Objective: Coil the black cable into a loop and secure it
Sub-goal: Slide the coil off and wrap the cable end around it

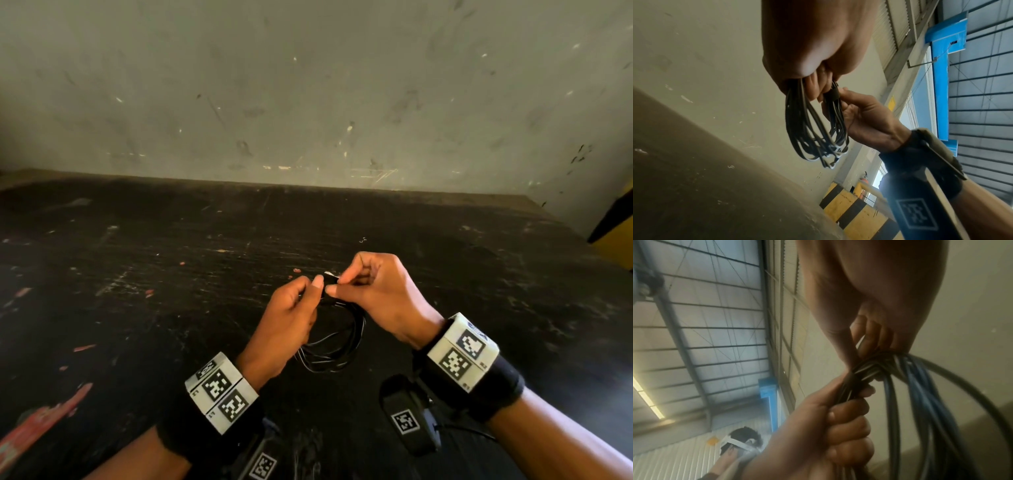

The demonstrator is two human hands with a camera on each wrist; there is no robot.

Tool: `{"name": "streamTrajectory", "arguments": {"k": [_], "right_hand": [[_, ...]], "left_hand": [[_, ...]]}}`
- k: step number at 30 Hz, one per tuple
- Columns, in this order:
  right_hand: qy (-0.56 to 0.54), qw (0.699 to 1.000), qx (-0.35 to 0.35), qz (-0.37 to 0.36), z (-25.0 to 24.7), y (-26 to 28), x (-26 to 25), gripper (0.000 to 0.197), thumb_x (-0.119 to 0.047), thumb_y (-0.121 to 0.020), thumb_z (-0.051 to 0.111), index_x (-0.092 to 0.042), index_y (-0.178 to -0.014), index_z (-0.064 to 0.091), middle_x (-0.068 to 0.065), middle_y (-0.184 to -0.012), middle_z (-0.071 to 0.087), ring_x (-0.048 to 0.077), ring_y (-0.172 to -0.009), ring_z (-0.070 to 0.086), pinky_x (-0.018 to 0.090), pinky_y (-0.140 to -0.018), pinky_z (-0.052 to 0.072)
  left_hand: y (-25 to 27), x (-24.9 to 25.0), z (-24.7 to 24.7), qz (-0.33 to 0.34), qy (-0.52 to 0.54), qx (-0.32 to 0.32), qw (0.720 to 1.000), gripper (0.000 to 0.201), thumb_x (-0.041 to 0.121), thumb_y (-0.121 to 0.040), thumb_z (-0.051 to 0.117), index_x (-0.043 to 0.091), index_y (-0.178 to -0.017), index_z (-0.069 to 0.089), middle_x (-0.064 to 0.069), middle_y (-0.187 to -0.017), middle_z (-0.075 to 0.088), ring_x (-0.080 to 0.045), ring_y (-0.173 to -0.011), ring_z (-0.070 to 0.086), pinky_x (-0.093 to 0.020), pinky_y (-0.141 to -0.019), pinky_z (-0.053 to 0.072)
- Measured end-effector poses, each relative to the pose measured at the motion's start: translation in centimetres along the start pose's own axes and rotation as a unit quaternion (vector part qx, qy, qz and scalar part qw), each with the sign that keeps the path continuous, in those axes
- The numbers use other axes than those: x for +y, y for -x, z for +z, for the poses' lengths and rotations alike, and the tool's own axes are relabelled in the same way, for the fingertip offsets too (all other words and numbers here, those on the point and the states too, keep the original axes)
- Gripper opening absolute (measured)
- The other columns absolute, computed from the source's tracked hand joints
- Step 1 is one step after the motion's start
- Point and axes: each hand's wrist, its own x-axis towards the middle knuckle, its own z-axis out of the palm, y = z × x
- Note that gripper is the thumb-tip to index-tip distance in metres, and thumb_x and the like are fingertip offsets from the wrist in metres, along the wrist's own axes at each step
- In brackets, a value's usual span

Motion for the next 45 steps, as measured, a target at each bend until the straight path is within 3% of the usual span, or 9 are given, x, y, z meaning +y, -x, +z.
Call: {"name": "streamTrajectory", "arguments": {"k": [6,14,23,26,29,32,38,42,45], "right_hand": [[0.027,0.997,-0.072,0.025,-0.6,-0.1,-0.2,0.031,-0.007,-0.077,0.075,-0.015,-0.105,0.063,-0.002,-0.076,0.068,0.008,-0.069,0.066,0.02,-0.067,0.054],[0.047,0.996,-0.074,0.024,-0.9,0.5,0.3,0.008,-0.017,-0.084,0.07,-0.011,-0.084,0.075,0.008,-0.078,0.073,0.012,-0.071,0.063,0.027,-0.069,0.05],[-0.047,0.993,0.1,0.051,-1.3,0.4,1.5,0.009,-0.009,-0.082,0.071,-0.013,-0.077,0.075,-0.001,-0.07,0.072,0.004,-0.064,0.064,0.013,-0.06,0.049],[-0.066,0.989,0.112,0.071,-1.5,0.5,2.0,0.008,-0.008,-0.082,0.07,-0.012,-0.079,0.075,0.008,-0.076,0.074,0.012,-0.069,0.065,0.025,-0.07,0.054],[-0.066,0.986,0.118,0.096,-1.3,0.6,2.9,0.007,-0.011,-0.082,0.071,-0.012,-0.078,0.075,0.008,-0.077,0.074,0.017,-0.071,0.066,0.036,-0.077,0.054],[-0.092,0.982,0.115,0.115,-1.2,0.8,3.4,0.006,-0.009,-0.083,0.069,-0.008,-0.081,0.074,0.008,-0.076,0.075,0.018,-0.072,0.068,0.033,-0.074,0.057],[-0.04,0.99,0.052,0.129,-1.0,1.7,3.2,0.006,-0.006,-0.086,0.066,-0.008,-0.087,0.07,0.009,-0.082,0.075,0.018,-0.076,0.072,0.027,-0.072,0.059],[0.2,0.98,-0.023,-0.007,-1.2,1.7,1.8,0.041,-0.021,-0.086,0.067,-0.02,-0.125,0.057,-0.01,-0.116,0.064,0.0,-0.105,0.06,0.019,-0.091,0.049],[0.251,0.959,-0.124,-0.053,-0.2,1.2,1.1,0.038,-0.026,-0.089,0.062,-0.023,-0.126,0.053,-0.007,-0.108,0.066,0.004,-0.093,0.065,0.022,-0.08,0.055]], "left_hand": [[-0.4,-0.5,0.2,0.023,-0.038,0.014,0.999,0.028,0.033,-0.095,0.047,0.012,-0.078,0.054,0.009,-0.05,0.035,-0.004,-0.043,0.031,-0.019,-0.04,0.026],[-0.8,0.0,-0.5,0.027,-0.093,-0.018,0.995,0.033,0.039,-0.094,0.047,0.019,-0.069,0.055,0.012,-0.046,0.037,-0.003,-0.043,0.034,-0.024,-0.044,0.026],[-1.0,-1.1,-2.1,-0.084,0.102,-0.033,0.991,0.013,0.009,-0.08,0.066,0.01,-0.093,0.069,-0.005,-0.069,0.067,-0.017,-0.073,0.065,-0.032,-0.075,0.051],[-0.8,-1.1,-2.0,-0.14,0.278,-0.025,0.95,0.017,0.011,-0.077,0.063,0.004,-0.093,0.066,-0.005,-0.063,0.061,-0.018,-0.066,0.064,-0.04,-0.086,0.054],[-0.9,-0.9,-1.3,-0.144,0.342,0.006,0.928,0.01,0.009,-0.082,0.059,0.002,-0.089,0.063,0.002,-0.05,0.048,-0.009,-0.045,0.05,-0.032,-0.066,0.057],[-0.9,-0.8,-1.2,-0.135,0.346,0.013,0.928,0.016,0.018,-0.077,0.061,0.004,-0.084,0.06,0.007,-0.042,0.034,-0.005,-0.034,0.032,-0.021,-0.043,0.038],[-1.9,0.1,-1.3,-0.138,0.159,0.121,0.97,0.032,0.033,-0.094,0.049,0.009,-0.074,0.054,0.007,-0.042,0.034,-0.006,-0.033,0.027,-0.02,-0.038,0.022],[-2.3,0.6,-1.3,-0.087,0.019,0.07,0.994,0.027,0.027,-0.096,0.048,0.009,-0.079,0.056,0.009,-0.042,0.038,-0.003,-0.033,0.03,-0.018,-0.034,0.021],[-2.1,0.9,-1.1,-0.057,-0.009,0.013,0.998,0.032,0.03,-0.096,0.048,0.002,-0.092,0.062,0.003,-0.05,0.042,-0.004,-0.036,0.033,-0.019,-0.036,0.023]]}}
